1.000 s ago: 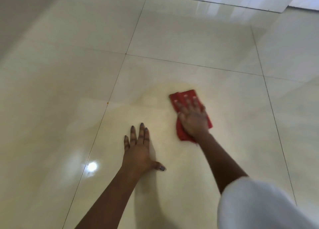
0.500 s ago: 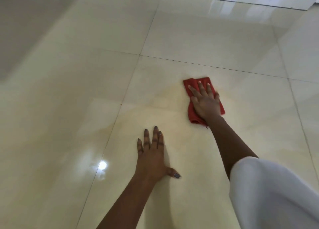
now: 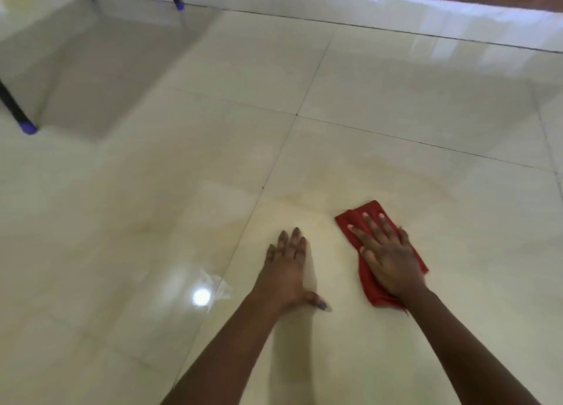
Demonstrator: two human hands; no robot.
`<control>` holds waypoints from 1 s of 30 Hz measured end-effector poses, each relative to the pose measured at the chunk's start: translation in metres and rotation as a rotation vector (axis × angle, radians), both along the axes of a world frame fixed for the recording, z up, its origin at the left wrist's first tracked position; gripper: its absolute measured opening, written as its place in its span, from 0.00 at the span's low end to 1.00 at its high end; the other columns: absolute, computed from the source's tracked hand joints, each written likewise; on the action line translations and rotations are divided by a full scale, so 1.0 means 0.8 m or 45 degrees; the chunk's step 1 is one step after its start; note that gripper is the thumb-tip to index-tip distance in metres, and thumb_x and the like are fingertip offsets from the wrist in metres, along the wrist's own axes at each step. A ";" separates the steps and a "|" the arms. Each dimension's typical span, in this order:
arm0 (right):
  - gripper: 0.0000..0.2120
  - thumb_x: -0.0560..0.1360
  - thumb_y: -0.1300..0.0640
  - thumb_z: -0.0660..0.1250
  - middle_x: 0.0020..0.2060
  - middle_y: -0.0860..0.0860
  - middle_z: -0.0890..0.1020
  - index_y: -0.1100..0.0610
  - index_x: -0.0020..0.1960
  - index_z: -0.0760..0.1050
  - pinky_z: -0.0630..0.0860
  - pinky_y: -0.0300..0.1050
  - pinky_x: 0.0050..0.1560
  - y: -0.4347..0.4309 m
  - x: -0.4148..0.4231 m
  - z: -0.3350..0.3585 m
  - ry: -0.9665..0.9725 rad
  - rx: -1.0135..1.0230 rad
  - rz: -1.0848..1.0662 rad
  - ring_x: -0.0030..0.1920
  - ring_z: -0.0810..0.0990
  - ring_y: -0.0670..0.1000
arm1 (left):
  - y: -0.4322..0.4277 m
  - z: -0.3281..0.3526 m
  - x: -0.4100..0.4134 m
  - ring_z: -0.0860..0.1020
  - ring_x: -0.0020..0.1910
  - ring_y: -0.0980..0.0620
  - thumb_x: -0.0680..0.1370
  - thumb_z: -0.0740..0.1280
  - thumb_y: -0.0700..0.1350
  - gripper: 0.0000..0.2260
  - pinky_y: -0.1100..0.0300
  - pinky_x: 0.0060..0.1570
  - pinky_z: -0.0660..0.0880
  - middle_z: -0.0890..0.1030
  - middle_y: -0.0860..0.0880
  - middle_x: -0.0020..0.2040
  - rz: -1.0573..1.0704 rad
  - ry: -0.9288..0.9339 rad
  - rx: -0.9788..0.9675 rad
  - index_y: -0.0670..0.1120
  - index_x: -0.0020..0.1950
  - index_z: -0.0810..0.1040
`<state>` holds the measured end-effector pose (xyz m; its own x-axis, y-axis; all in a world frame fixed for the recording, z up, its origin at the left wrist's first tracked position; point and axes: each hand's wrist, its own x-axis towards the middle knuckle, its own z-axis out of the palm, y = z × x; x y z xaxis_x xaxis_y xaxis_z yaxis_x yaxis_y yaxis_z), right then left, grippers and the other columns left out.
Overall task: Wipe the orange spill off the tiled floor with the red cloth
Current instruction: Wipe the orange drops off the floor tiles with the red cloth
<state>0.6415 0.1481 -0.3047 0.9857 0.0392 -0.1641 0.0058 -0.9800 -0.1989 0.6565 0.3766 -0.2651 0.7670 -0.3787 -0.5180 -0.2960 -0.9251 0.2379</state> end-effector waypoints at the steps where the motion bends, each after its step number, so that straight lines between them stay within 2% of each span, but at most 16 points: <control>1: 0.30 0.72 0.42 0.39 0.75 0.47 0.56 0.39 0.73 0.55 0.50 0.57 0.71 0.005 0.005 0.000 -0.010 -0.012 -0.047 0.76 0.50 0.53 | 0.029 0.002 0.003 0.33 0.74 0.41 0.62 0.71 0.68 0.61 0.47 0.73 0.37 0.33 0.44 0.76 0.039 -0.028 0.065 0.42 0.76 0.36; 4: 0.26 0.77 0.45 0.42 0.76 0.49 0.52 0.40 0.74 0.52 0.48 0.59 0.72 0.013 0.040 0.005 -0.011 -0.057 -0.214 0.76 0.47 0.54 | 0.103 0.002 0.009 0.34 0.74 0.38 0.60 0.71 0.70 0.63 0.43 0.73 0.40 0.33 0.43 0.76 0.221 -0.043 0.274 0.41 0.76 0.35; 7: 0.23 0.80 0.49 0.48 0.77 0.49 0.49 0.42 0.75 0.51 0.47 0.60 0.72 0.061 0.107 0.005 -0.007 -0.026 -0.261 0.76 0.44 0.54 | 0.130 -0.006 0.010 0.33 0.74 0.38 0.61 0.72 0.67 0.61 0.40 0.72 0.42 0.31 0.44 0.76 0.308 0.040 0.220 0.42 0.76 0.36; 10: 0.23 0.79 0.49 0.48 0.76 0.48 0.50 0.42 0.74 0.52 0.47 0.62 0.71 0.157 0.149 0.008 0.008 0.021 -0.065 0.76 0.45 0.54 | 0.135 -0.015 0.011 0.32 0.74 0.39 0.62 0.72 0.67 0.60 0.41 0.72 0.41 0.30 0.46 0.75 0.284 0.030 0.173 0.43 0.76 0.36; 12: 0.25 0.78 0.47 0.43 0.76 0.47 0.50 0.41 0.74 0.51 0.44 0.63 0.72 0.207 0.127 0.009 0.027 0.023 0.170 0.76 0.44 0.53 | 0.139 -0.017 0.009 0.31 0.73 0.39 0.63 0.71 0.67 0.60 0.41 0.72 0.40 0.30 0.46 0.75 0.287 0.016 0.147 0.44 0.76 0.36; 14: 0.29 0.73 0.45 0.36 0.76 0.46 0.51 0.40 0.74 0.51 0.43 0.63 0.71 0.210 0.079 0.004 0.001 0.004 0.318 0.76 0.44 0.52 | 0.142 -0.017 0.007 0.31 0.73 0.40 0.63 0.70 0.68 0.59 0.41 0.73 0.40 0.29 0.46 0.75 0.273 0.008 0.136 0.44 0.76 0.36; 16: 0.31 0.72 0.44 0.36 0.76 0.47 0.52 0.40 0.74 0.52 0.45 0.64 0.70 0.178 0.072 0.004 -0.034 -0.067 0.191 0.76 0.46 0.52 | 0.142 -0.019 0.008 0.31 0.73 0.40 0.63 0.70 0.68 0.59 0.42 0.72 0.39 0.29 0.47 0.75 0.278 0.002 0.133 0.44 0.76 0.35; 19: 0.24 0.79 0.48 0.45 0.77 0.49 0.50 0.42 0.75 0.52 0.44 0.66 0.70 0.188 0.140 0.015 0.056 -0.021 -0.160 0.76 0.44 0.54 | 0.141 -0.023 0.010 0.30 0.73 0.40 0.63 0.70 0.68 0.59 0.42 0.72 0.38 0.29 0.47 0.75 0.293 0.007 0.127 0.44 0.76 0.35; 20: 0.24 0.79 0.49 0.46 0.77 0.49 0.49 0.42 0.75 0.52 0.43 0.67 0.70 0.212 0.151 0.020 0.071 0.016 -0.136 0.76 0.43 0.54 | 0.142 -0.024 0.009 0.30 0.73 0.40 0.63 0.70 0.68 0.59 0.42 0.72 0.38 0.29 0.47 0.75 0.298 0.007 0.118 0.44 0.76 0.35; 22: 0.23 0.79 0.48 0.45 0.77 0.48 0.49 0.42 0.75 0.52 0.41 0.66 0.70 0.250 0.137 0.019 0.051 0.057 0.086 0.76 0.42 0.54 | 0.142 -0.021 0.007 0.30 0.73 0.41 0.63 0.70 0.68 0.59 0.43 0.72 0.37 0.29 0.47 0.75 0.290 0.011 0.103 0.44 0.76 0.35; 24: 0.24 0.78 0.47 0.42 0.76 0.47 0.50 0.41 0.74 0.51 0.41 0.66 0.70 0.242 0.104 0.006 -0.006 -0.019 0.215 0.76 0.42 0.53 | 0.145 -0.020 0.006 0.29 0.73 0.41 0.64 0.70 0.68 0.58 0.43 0.72 0.37 0.29 0.48 0.75 0.298 0.004 0.097 0.45 0.76 0.35; 26: 0.23 0.79 0.48 0.43 0.77 0.48 0.49 0.40 0.74 0.50 0.41 0.67 0.71 0.218 0.118 0.004 0.001 -0.063 0.057 0.76 0.42 0.52 | 0.144 -0.021 0.008 0.29 0.73 0.41 0.64 0.69 0.68 0.58 0.43 0.72 0.37 0.28 0.48 0.75 0.291 0.009 0.100 0.45 0.76 0.34; 28: 0.23 0.80 0.48 0.45 0.77 0.49 0.49 0.40 0.74 0.51 0.41 0.68 0.70 0.228 0.149 0.014 0.049 0.042 -0.133 0.76 0.42 0.53 | 0.143 -0.024 0.009 0.29 0.73 0.41 0.64 0.70 0.68 0.59 0.42 0.71 0.36 0.29 0.48 0.75 0.296 0.008 0.092 0.44 0.76 0.35; 30: 0.23 0.80 0.49 0.45 0.77 0.49 0.48 0.40 0.74 0.51 0.39 0.67 0.70 0.262 0.149 0.019 0.060 0.069 0.018 0.76 0.41 0.54 | 0.146 -0.025 0.008 0.29 0.73 0.41 0.63 0.70 0.67 0.58 0.43 0.71 0.36 0.29 0.48 0.75 0.302 0.008 0.068 0.45 0.76 0.36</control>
